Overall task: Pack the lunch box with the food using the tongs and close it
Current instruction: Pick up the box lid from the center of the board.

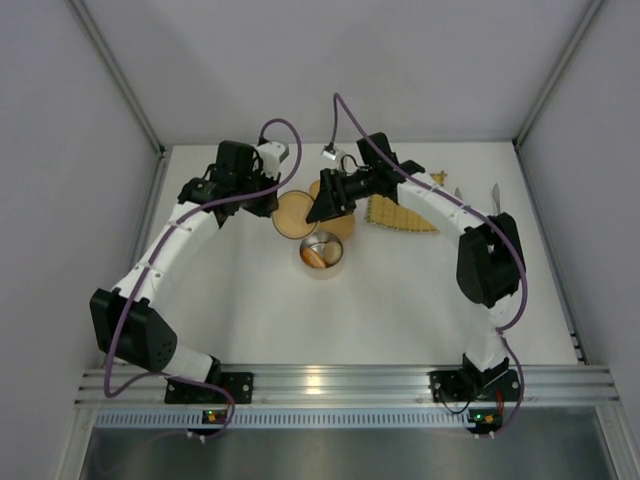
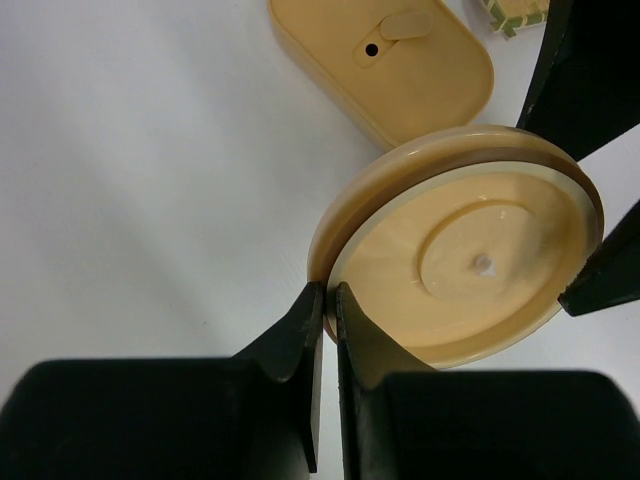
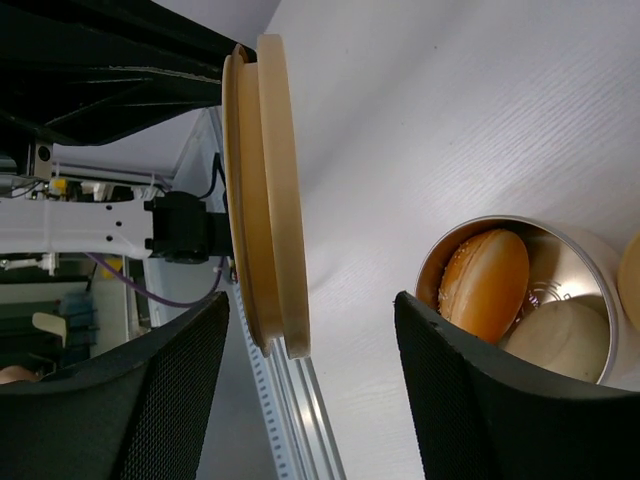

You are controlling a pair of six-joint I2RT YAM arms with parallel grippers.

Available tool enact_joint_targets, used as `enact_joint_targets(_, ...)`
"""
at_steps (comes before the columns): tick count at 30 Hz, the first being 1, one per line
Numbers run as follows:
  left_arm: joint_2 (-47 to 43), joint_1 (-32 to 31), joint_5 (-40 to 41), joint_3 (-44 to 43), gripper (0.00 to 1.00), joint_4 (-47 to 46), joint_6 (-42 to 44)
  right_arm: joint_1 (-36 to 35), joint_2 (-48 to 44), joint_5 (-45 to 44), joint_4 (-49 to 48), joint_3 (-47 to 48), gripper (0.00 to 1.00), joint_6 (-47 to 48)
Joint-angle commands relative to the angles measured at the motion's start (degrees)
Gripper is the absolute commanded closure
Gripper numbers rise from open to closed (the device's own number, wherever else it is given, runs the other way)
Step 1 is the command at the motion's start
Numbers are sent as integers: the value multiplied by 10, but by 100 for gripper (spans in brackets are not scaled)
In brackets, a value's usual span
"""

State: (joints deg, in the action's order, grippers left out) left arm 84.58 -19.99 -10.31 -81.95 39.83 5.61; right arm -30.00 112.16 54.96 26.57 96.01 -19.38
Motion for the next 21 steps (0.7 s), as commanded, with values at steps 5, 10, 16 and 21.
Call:
enact_joint_targets(5,-33,-13,10,0,100,-26,-18,-16,1,23,-30,12,59,7)
enact_joint_targets(10,-48,-13,-17,10,98,-34,-21,-16,-13,6,-31,4,96,18)
enact_joint_targets(16,-92,-6,-15,-5,6,-12,-53,-9,-62,-76,33,11,100,104)
enact_joint_targets(21,-136,77,-86,-26,2,24,-120,-5,-136,-309,132,59,100,256)
